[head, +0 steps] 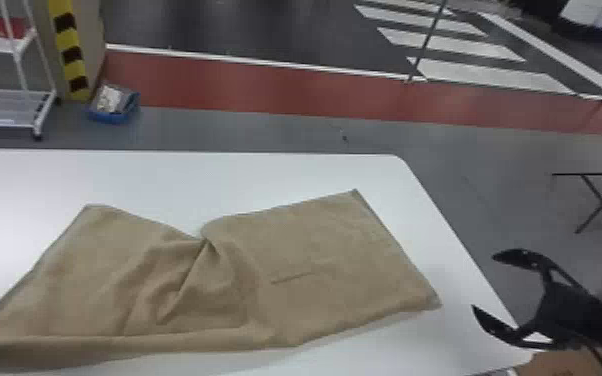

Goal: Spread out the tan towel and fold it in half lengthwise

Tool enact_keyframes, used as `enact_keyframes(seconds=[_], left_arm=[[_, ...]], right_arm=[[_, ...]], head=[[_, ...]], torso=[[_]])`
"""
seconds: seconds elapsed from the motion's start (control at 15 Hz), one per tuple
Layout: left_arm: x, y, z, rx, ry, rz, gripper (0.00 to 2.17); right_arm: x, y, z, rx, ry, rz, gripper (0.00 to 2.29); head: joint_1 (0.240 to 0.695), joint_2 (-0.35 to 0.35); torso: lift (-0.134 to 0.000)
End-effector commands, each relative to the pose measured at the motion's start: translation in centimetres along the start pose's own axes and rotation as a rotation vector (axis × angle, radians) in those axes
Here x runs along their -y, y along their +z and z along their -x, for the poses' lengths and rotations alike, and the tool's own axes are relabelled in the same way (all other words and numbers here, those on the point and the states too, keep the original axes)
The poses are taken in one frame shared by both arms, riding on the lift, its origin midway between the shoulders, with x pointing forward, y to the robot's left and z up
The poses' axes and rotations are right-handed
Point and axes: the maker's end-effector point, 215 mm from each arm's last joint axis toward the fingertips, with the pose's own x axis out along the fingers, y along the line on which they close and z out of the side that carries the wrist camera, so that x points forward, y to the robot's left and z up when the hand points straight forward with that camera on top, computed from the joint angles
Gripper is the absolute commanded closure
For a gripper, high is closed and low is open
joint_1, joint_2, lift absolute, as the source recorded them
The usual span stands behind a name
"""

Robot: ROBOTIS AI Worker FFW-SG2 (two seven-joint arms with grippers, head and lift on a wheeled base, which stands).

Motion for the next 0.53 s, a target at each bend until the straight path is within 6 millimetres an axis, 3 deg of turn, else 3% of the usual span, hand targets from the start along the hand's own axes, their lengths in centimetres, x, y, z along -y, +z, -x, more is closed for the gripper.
enact_keyframes(seconds=[0.0,0.47], left_arm=[[-0.3,0.0,0.5,0.004,-0.002,0.008,1.33],[-0.3,-0.2,1.3,0.008,-0.005,0.013,1.33]], right_arm=[[-0.7,0.0,-1.0,-0.031,0.045,0.041,0.1],[-4.6,0.8,-4.0,-0.082,0.201,0.124,0.4]], head=[[0.695,-0.271],[0.695,-0.236]], torso=[[-0.125],[-0.125]])
